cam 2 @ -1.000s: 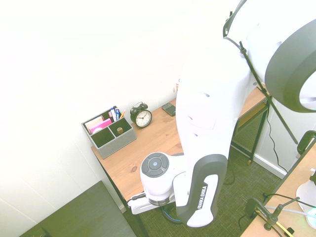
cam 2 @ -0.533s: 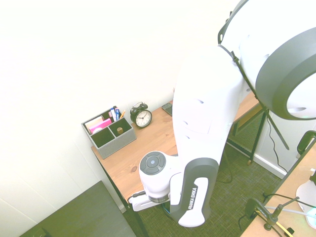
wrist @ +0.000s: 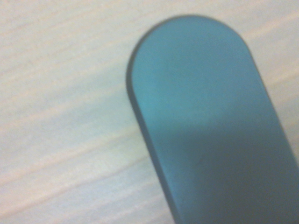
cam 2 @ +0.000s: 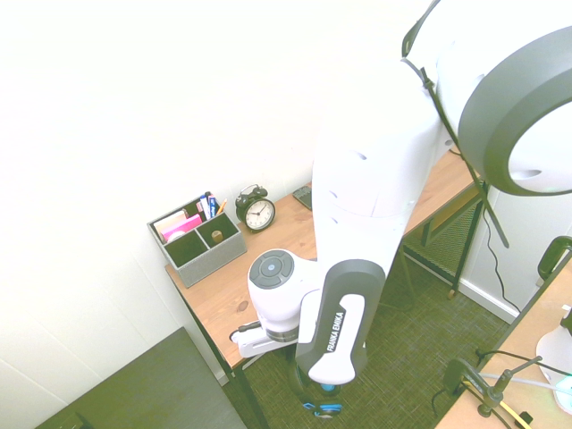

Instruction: Hang the headphone

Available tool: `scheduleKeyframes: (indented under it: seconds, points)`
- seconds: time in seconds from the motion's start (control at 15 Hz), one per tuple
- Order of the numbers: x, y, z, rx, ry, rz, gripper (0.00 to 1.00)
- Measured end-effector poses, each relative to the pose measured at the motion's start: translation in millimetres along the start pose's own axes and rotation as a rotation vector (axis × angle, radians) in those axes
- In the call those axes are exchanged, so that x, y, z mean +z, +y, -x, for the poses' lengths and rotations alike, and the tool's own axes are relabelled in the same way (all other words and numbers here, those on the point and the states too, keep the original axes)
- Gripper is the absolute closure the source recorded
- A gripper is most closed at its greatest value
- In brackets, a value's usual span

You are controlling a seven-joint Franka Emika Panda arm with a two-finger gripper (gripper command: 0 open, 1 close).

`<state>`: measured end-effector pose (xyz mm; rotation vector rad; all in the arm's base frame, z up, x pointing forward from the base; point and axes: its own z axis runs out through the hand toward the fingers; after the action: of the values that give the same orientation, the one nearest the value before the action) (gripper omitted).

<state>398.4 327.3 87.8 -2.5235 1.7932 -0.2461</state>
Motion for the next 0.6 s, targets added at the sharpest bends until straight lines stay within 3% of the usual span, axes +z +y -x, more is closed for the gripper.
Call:
scheduleKeyframes:
  seconds: [0.4, 0.6]
  points:
    - [-47, -14, -23, -0.049, -0.018, 0.036, 0.0]
    - [-113, -40, -77, -0.199, -0.072, 0.053, 0.0]
